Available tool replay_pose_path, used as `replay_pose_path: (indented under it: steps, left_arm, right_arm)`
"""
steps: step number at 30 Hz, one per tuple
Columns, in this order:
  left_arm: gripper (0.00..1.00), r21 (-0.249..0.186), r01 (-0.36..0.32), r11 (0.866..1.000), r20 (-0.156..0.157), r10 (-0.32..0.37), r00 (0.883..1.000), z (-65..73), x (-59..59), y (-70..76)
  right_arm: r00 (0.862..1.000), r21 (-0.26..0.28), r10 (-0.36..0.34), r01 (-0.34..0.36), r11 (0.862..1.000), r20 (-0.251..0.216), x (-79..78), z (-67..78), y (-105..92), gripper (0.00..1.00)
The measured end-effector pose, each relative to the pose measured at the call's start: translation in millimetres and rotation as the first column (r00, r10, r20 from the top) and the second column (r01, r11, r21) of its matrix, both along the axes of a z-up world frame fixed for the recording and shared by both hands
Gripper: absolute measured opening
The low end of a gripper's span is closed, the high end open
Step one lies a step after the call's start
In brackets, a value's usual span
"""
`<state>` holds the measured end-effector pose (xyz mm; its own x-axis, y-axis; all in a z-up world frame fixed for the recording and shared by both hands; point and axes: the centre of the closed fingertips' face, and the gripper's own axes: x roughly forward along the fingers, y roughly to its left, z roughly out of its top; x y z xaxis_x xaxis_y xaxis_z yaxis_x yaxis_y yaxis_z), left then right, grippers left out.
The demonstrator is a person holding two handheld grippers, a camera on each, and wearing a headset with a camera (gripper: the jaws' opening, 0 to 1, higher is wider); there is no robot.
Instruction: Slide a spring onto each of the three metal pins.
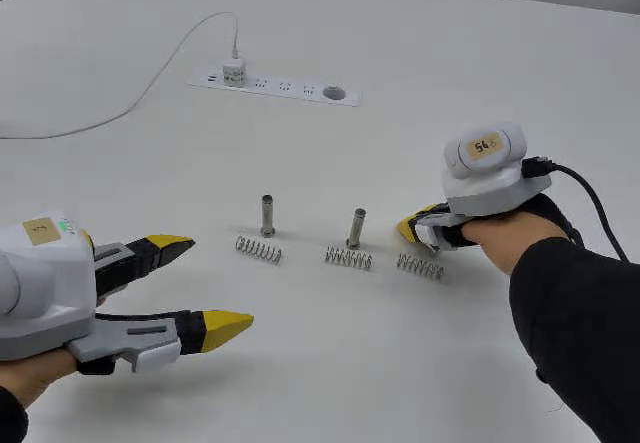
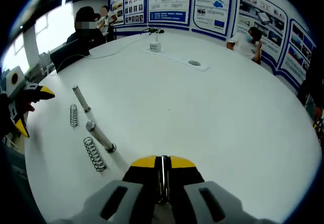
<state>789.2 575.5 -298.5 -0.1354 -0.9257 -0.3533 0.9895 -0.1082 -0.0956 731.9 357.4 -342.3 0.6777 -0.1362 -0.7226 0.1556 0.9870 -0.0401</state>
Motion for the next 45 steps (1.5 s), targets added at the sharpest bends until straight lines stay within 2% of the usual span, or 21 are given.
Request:
replay_pose_path:
  steps: [10, 23, 36, 45]
  left_arm:
    - [0.70, -0.010, 0.003, 1.000, 0.009, -0.003, 1.000, 5.4, 0.3, -0.9]
    - [0.70, -0.033, 0.023, 0.999, 0.030, -0.022, 0.999, 20.1, -4.1, -3.0]
    - [0.70, -0.042, 0.045, 0.998, 0.051, -0.042, 0.998, 29.3, -7.6, -5.0]
    - [0.70, -0.039, 0.057, 0.998, 0.058, -0.054, 0.997, 31.7, -12.9, -5.6]
  right_arm:
    - [0.999, -0.016, -0.003, 0.004, 1.000, 0.040, -2.5, 20.6, -2.4, 0.09]
    - [0.997, -0.038, -0.029, 0.031, 0.999, 0.069, -22.6, 38.6, -0.3, 0.09]
    - [0.993, -0.021, -0.076, 0.078, 0.997, 0.095, -41.4, 42.8, -1.5, 0.09]
    - [0.990, -0.014, -0.091, 0.093, 0.996, 0.106, -47.1, 43.0, -0.6, 0.09]
